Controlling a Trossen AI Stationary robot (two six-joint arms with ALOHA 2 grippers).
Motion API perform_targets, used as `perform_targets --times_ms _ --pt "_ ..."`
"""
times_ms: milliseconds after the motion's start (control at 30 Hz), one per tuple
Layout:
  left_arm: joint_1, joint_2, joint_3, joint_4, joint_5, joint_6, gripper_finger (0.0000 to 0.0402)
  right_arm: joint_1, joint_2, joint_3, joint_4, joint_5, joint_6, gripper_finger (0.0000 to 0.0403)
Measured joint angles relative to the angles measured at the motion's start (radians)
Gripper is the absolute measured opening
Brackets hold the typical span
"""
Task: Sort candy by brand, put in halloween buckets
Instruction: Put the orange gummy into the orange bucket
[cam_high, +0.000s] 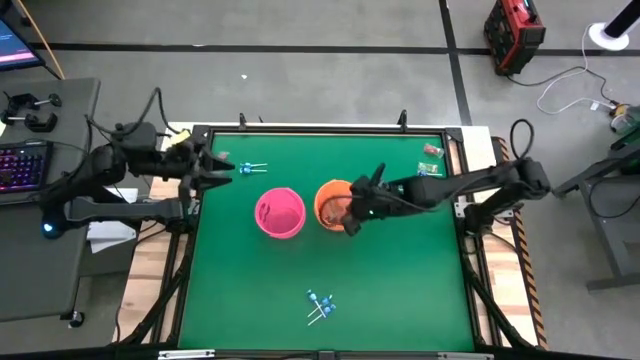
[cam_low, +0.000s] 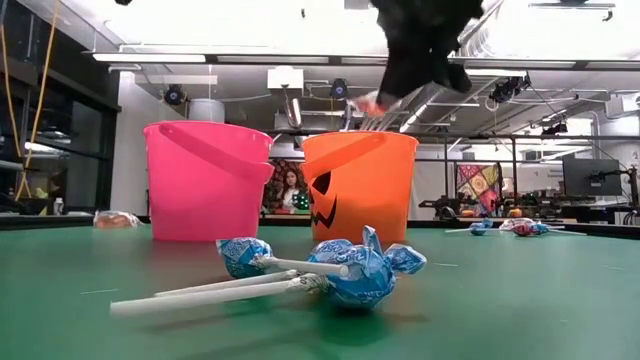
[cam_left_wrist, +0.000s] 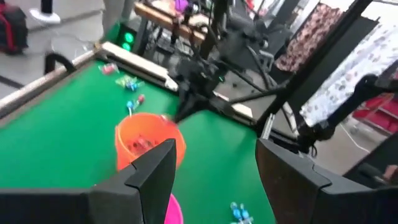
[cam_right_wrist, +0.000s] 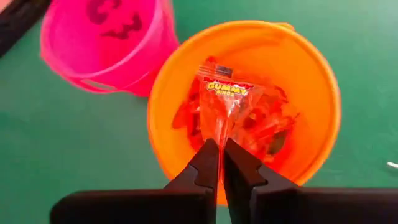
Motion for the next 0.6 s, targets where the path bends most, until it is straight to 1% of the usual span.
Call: perform_targets --times_ms 100,200,333,400,500,533,600 --pt "-0.023 -0.009 -0.067 0.061 -0.003 -0.029 0.0211 -0.041 0.024 0.0 0.034 -0.038 0.041 0.0036" --pt "-0.05 -0.011 -0.143 0.149 -0.003 -0.062 0.0211 -0.071 0.032 0.0 0.065 -0.095 0.08 0.0092" --pt "-0.083 -0.011 -0.228 0.246 -0.003 -0.081 0.0211 -0.082 0.031 0.0 0.061 -0.143 0.057 0.0179" --pt "-0.096 -0.012 -0.256 0.293 -0.003 -0.081 0.0211 -0.085 0.022 0.01 0.058 -0.184 0.055 0.0212" --pt "-0.104 -0.011 -0.286 0.348 -0.007 -0.082 0.0211 -0.085 -0.006 0.047 0.062 -0.224 0.062 0.0235" --pt "-0.104 -0.006 -0.288 0.352 -0.023 -0.082 0.0211 -0.08 -0.015 0.059 0.061 -0.22 0.058 0.0237" --pt "-0.104 0.019 -0.287 0.362 -0.068 -0.095 0.0211 -0.067 -0.043 0.083 0.038 -0.17 0.039 0.0238"
